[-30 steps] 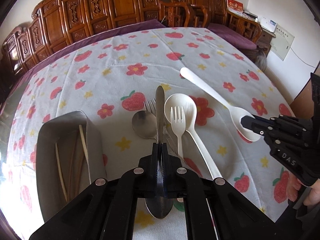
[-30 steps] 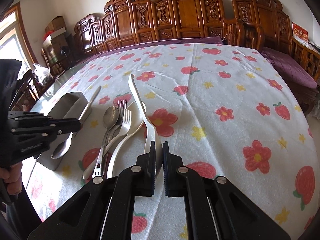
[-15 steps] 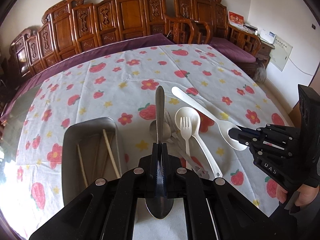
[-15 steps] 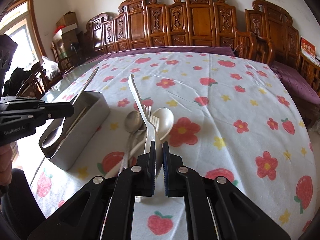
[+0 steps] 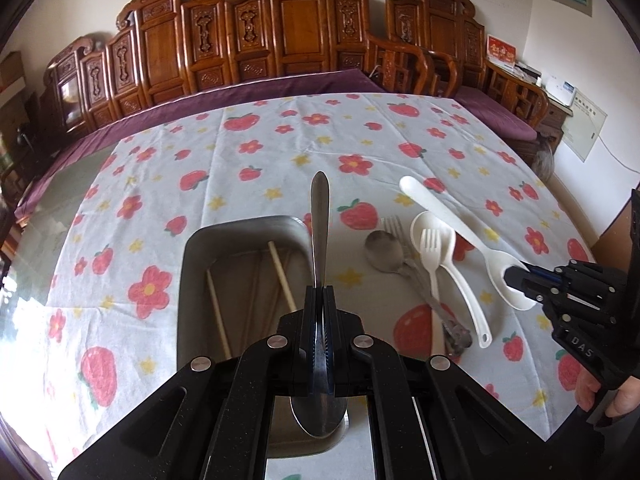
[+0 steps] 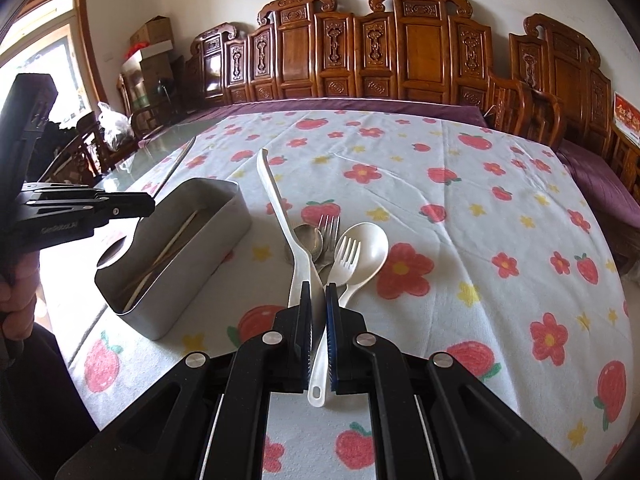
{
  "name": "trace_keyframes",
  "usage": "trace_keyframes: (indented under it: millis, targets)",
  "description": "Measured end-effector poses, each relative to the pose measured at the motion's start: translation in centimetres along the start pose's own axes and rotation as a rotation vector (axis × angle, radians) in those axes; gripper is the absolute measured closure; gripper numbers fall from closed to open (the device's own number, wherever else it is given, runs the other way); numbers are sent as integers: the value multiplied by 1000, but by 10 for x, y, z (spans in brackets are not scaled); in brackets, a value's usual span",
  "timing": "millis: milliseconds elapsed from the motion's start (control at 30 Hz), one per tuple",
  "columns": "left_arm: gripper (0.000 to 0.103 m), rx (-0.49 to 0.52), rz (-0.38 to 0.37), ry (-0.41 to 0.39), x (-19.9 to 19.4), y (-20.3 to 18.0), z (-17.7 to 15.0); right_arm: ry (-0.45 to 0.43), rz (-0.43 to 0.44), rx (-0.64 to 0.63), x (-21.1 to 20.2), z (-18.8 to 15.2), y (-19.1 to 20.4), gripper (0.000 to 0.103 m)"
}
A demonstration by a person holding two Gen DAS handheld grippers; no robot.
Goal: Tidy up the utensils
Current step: 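Carry the metal spoon into the metal tray and open the left gripper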
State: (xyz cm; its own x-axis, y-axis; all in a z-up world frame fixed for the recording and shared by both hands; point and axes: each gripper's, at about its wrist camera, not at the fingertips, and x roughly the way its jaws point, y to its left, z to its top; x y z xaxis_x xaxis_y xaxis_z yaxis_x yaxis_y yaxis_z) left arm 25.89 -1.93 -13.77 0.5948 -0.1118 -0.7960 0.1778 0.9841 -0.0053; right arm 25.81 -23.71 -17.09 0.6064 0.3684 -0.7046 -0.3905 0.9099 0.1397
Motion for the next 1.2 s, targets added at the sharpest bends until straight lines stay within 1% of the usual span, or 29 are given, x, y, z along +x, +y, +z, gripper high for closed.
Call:
trace_keyframes:
  millis: [167, 333, 767, 900, 1067, 1200]
  targets:
    - [100, -32, 20, 23, 13, 19, -7, 2, 0, 4, 1, 0, -1, 95]
    - [100, -49, 36, 51, 28, 29, -15, 6, 0, 1, 2, 0, -1, 95]
    - [100, -51, 70, 143, 66, 41, -35, 23, -2, -15, 9, -4, 5, 95]
    - [100, -43, 68, 149, 69, 42, -37, 39, -1, -11, 12, -6, 6, 95]
    - [100, -44, 48, 161, 73, 44, -38, 64, -8, -1, 17, -11, 6, 95]
    - [100, -41, 31, 131, 65, 46, -39, 80, -9, 23, 20, -14, 4, 95]
